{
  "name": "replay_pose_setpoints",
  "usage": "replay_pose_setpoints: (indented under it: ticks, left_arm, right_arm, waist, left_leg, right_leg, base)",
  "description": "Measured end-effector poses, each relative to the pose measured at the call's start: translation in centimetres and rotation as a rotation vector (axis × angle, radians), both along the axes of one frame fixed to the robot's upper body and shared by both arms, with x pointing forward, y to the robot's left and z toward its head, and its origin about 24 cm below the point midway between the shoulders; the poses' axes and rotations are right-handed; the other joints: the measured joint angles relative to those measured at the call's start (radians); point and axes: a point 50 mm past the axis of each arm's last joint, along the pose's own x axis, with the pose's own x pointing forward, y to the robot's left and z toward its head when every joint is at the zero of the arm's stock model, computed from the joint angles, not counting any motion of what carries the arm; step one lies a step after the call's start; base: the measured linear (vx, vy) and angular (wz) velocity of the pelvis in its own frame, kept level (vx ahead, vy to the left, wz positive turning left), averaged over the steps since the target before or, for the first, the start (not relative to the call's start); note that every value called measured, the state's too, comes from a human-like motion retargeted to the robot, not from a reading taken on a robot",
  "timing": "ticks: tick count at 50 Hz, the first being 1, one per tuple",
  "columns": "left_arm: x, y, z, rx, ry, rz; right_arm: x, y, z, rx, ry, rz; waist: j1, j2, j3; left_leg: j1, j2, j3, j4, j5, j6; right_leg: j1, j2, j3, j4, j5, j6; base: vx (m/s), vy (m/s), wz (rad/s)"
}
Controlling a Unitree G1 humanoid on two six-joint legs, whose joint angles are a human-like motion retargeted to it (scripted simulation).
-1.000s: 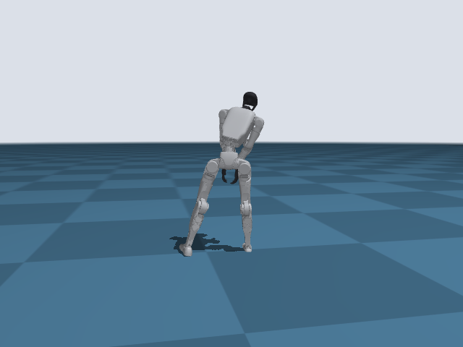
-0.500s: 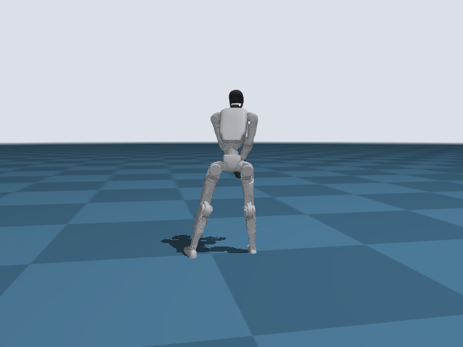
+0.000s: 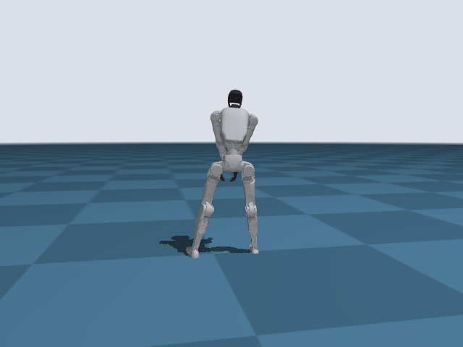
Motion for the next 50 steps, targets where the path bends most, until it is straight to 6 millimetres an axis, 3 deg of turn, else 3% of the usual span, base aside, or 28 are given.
replay_pose_setpoints:
  ticks: [8, 13, 20, 25, 29, 32, 35, 38, 41, 45, 47, 50]
  left_arm:
    - [-0.1, 0.2, -0.2, -0.036, -0.035, 0.009]
    - [-0.4, 0.6, -0.6, -0.122, -0.058, 0.065]
    - [-0.8, 0.7, -1.4, -0.221, -0.013, 0.039]
    - [-0.8, -0.5, -1.0, -0.252, -0.037, 0.034]
    - [-0.3, -2.6, 0.8, -0.331, -0.116, 0.046]
    - [1.0, -4.1, 3.8, -0.405, -0.215, 0.064]
    - [2.4, -5.8, 7.8, -0.451, -0.339, 0.016]
    - [3.7, -7.5, 13.6, -0.482, -0.513, -0.077]
    - [4.0, -9.2, 20.7, -0.512, -0.740, -0.208]
    - [1.6, -11.5, 30.6, -0.524, -1.089, -0.426]
    - [-1.0, -12.2, 35.4, -0.516, -1.299, -0.534]
    - [-5.8, -12.1, 41.7, -0.554, -1.604, -0.619]
  right_arm:
    - [-0.1, 0.1, -0.2, -0.001, -0.013, 0.040]
    - [0.1, 0.4, 0.0, -0.028, -0.025, 0.138]
    - [-0.7, 0.4, -0.6, -0.076, -0.034, 0.137]
    - [-0.6, -0.5, -0.5, -0.141, -0.083, 0.114]
    - [0.5, -2.2, 1.1, -0.232, -0.207, 0.112]
    - [2.1, -3.4, 3.8, -0.267, -0.339, 0.124]
    - [3.7, -4.8, 7.8, -0.268, -0.502, 0.125]
    - [5.1, -6.0, 13.6, -0.279, -0.714, 0.112]
    - [5.4, -7.2, 20.9, -0.315, -0.977, 0.092]
    - [3.0, -8.7, 31.1, -0.396, -1.379, 0.040]
    - [0.3, -9.1, 36.0, -0.461, -1.608, 0.014]
    - [-4.4, -8.5, 41.7, -0.579, -1.913, -0.042]
  waist:
    - [-0.013, 0.041, 0.017]
    - [-0.027, 0.092, 0.036]
    - [-0.084, 0.159, 0.045]
    - [-0.182, 0.146, 0.036]
    - [-0.285, 0.101, 0.022]
    - [-0.349, 0.070, 0.000]
    - [-0.416, 0.035, -0.032]
    - [-0.467, 0.007, -0.061]
    - [-0.500, -0.011, -0.086]
    - [-0.521, -0.025, -0.129]
    - [-0.528, -0.031, -0.153]
    - [-0.521, -0.028, -0.186]
  left_leg:
    - [-0.014, 0.006, 0.010, -0.007, 0.011, -0.004]
    - [-0.041, 0.008, 0.029, -0.026, 0.030, -0.012]
    - [-0.052, 0.017, 0.083, -0.046, 0.048, -0.042]
    - [-0.033, 0.027, 0.133, -0.028, 0.038, -0.053]
    - [-0.017, 0.030, 0.167, 0.035, 0.005, -0.039]
    - [0.009, 0.032, 0.200, 0.033, 0.013, -0.045]
    - [0.025, 0.033, 0.225, 0.060, 0.009, -0.035]
    - [0.045, 0.032, 0.249, 0.085, 0.009, -0.024]
    - [0.067, 0.031, 0.271, 0.110, 0.012, -0.012]
    - [0.090, 0.028, 0.298, 0.161, 0.014, 0.013]
    - [0.090, 0.027, 0.306, 0.207, 0.009, 0.027]
    - [0.122, 0.033, 0.337, 0.188, 0.045, 0.005]
  right_leg:
    - [-0.025, 0.008, 0.016, -0.002, 0.013, -0.006]
    - [-0.071, 0.014, 0.034, -0.008, 0.029, -0.012]
    - [-0.127, 0.030, 0.078, -0.011, 0.041, -0.017]
    - [-0.139, 0.045, 0.124, -0.011, 0.038, -0.019]
    - [-0.122, 0.043, 0.150, -0.005, 0.023, -0.003]
    - [-0.122, 0.055, 0.192, -0.011, 0.022, -0.017]
    - [-0.117, 0.057, 0.222, -0.011, 0.016, -0.012]
    - [-0.109, 0.060, 0.256, -0.011, 0.011, 0.001]
    - [-0.100, 0.062, 0.291, -0.011, 0.007, 0.019]
    - [-0.082, 0.057, 0.328, -0.011, 0.003, 0.065]
    - [-0.074, 0.048, 0.341, -0.010, -0.007, 0.096]
    - [-0.080, 0.071, 0.399, -0.011, -0.003, 0.065]
  base:
    - [-0.01, 0.00, -0.01]
    - [-0.06, -0.04, -0.14]
    - [-0.02, -0.05, -0.33]
    - [0.05, -0.05, -0.52]
    - [0.12, -0.04, -0.49]
    - [0.11, -0.06, -0.67]
    - [0.13, -0.04, -0.60]
    - [0.13, -0.03, -0.64]
    - [0.13, -0.03, -0.66]
    - [0.14, -0.01, -0.57]
    - [0.14, -0.02, -0.59]
    - [0.09, -0.05, -0.82]
